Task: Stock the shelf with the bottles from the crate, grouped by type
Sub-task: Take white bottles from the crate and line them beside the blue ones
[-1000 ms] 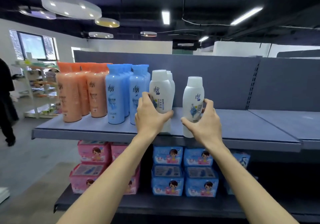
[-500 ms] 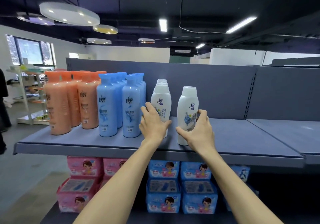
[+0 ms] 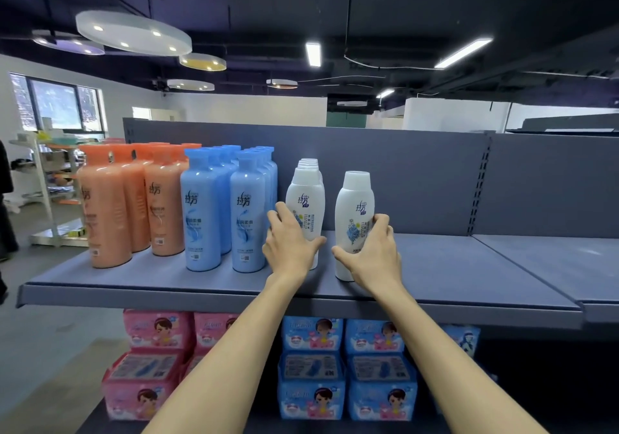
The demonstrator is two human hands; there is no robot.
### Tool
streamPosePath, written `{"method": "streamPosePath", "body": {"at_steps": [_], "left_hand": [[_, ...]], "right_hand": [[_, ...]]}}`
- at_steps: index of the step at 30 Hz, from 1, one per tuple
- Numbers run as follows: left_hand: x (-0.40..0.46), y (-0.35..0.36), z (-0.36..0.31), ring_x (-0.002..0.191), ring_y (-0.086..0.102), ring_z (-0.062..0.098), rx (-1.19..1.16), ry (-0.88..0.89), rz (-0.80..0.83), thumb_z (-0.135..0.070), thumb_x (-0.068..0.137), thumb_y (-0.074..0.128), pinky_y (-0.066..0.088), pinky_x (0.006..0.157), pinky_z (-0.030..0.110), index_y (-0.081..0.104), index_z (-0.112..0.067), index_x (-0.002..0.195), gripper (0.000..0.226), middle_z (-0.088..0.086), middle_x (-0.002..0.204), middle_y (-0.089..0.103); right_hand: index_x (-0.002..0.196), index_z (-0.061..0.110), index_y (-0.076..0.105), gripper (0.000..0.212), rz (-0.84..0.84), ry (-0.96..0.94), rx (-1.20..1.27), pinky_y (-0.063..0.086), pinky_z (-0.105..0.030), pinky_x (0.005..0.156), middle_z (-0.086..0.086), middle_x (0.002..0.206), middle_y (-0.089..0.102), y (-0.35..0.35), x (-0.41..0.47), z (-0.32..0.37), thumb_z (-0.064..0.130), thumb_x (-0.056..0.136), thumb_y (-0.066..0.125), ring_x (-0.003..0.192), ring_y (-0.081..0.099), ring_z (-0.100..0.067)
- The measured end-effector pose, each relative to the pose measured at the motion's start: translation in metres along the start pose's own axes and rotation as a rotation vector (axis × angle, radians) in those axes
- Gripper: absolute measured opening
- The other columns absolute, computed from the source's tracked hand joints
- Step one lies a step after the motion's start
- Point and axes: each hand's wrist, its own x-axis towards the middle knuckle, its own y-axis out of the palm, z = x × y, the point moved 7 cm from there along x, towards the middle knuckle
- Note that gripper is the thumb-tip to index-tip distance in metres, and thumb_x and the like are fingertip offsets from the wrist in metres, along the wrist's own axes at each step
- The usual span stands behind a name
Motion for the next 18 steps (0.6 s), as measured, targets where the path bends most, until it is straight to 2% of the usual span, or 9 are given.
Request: {"method": "streamPosePath", "body": {"at_steps": [5, 10, 14, 18], "left_hand": [[0.0, 0.002, 0.0, 0.101, 0.059, 0.032, 0.009, -0.006, 0.011, -0.047, 0.066, 0.085, 0.046, 0.069, 0.042, 0.036, -0.011, 0.119, 0.081, 0.007, 0.113, 0.046], [0.0, 0.003, 0.001, 0.101, 0.059, 0.033, 0.017, 0.016, -0.016, -0.047, 0.066, 0.085, 0.044, 0.065, 0.041, 0.036, -0.011, 0.116, 0.079, 0.007, 0.112, 0.047], [0.0, 0.005, 0.001, 0.1, 0.058, 0.034, 0.032, 0.038, -0.037, -0.047, 0.067, 0.084, 0.047, 0.068, 0.044, 0.036, -0.011, 0.113, 0.076, 0.007, 0.11, 0.047], [0.002, 0.009, 0.004, 0.099, 0.057, 0.033, 0.035, 0.045, -0.047, -0.048, 0.066, 0.084, 0.043, 0.065, 0.041, 0.036, -0.011, 0.114, 0.077, 0.006, 0.109, 0.046]], "right_hand": [[0.118, 0.012, 0.031, 0.072, 0.022, 0.043, -0.037, 0.041, -0.034, 0.075, -0.009, 0.123, 0.045, 0.011, 0.02, -0.001, 0.038, 0.074, 0.082, 0.108, 0.056, -0.034], [0.121, 0.008, 0.031, 0.071, 0.045, 0.09, -0.081, 0.035, -0.033, 0.076, -0.014, 0.126, 0.045, 0.029, 0.05, -0.006, 0.032, 0.076, 0.081, 0.111, 0.056, -0.038], [0.122, 0.007, 0.03, 0.072, 0.026, 0.123, -0.075, 0.036, -0.033, 0.074, -0.015, 0.127, 0.043, 0.044, 0.073, -0.015, 0.028, 0.076, 0.081, 0.11, 0.057, -0.04], [0.121, 0.006, 0.03, 0.071, 0.034, 0.122, -0.071, 0.038, -0.034, 0.075, -0.015, 0.126, 0.042, 0.063, 0.097, -0.022, 0.028, 0.076, 0.081, 0.109, 0.057, -0.041]]}}
